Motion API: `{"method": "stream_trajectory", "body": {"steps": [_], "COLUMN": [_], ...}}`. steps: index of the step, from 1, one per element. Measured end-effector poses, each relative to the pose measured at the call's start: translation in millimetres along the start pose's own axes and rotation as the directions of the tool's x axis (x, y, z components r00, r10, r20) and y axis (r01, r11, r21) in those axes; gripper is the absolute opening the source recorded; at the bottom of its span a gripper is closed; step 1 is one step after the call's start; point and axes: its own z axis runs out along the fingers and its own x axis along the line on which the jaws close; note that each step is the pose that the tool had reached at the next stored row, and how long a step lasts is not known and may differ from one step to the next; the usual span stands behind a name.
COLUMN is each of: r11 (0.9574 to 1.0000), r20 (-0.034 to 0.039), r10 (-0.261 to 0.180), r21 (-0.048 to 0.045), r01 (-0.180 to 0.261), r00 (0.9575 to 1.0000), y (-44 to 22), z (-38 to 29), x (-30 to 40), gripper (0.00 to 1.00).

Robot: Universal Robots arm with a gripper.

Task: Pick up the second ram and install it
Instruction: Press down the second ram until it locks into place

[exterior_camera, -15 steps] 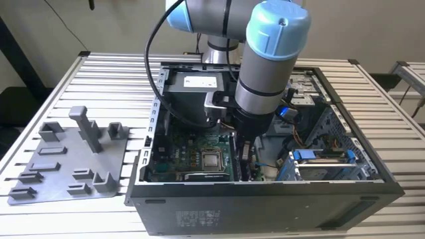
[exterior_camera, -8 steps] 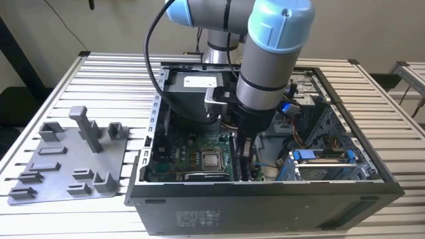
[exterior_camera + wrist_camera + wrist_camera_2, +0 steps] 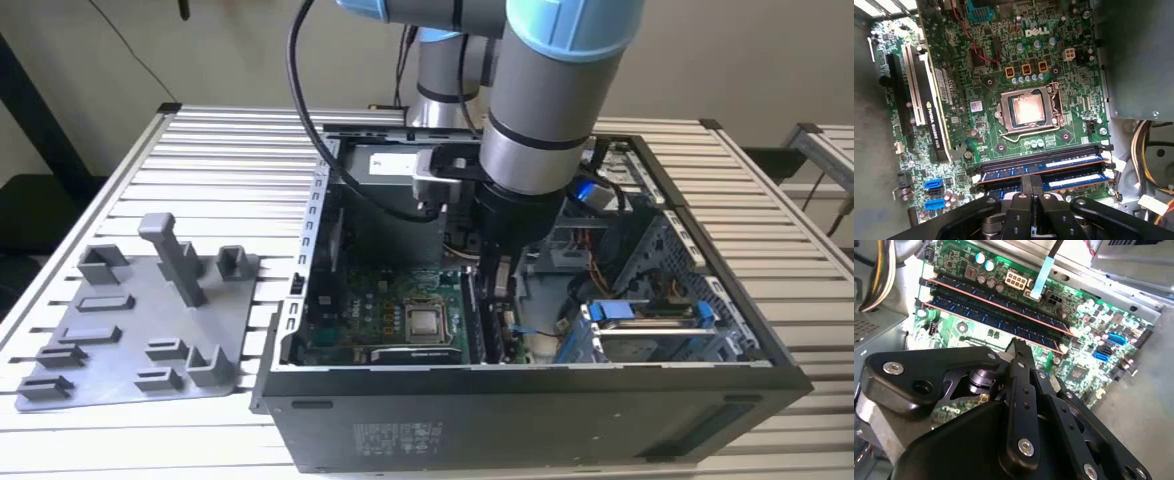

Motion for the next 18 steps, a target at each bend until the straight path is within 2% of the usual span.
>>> {"method": "stream_trajectory", "body": {"steps": [7, 14, 18], "r11": [1.0000, 1.0000, 1.0000], "r20": [0.0001, 0.0000, 0.0003], "r10": [0.000, 0.000, 0.000], "r21": [0.0000, 0.0000, 0.0000], "r01": [0.000, 0.000, 0.000], "r00": [1.0000, 1.0000, 1.0000], "y": [0.1, 0.3, 0.3], "z": [-9.7, -23.7, -23.9], "x": [-0.2, -0.4, -0.4], "gripper": [0.11, 0.11, 0.11]}}
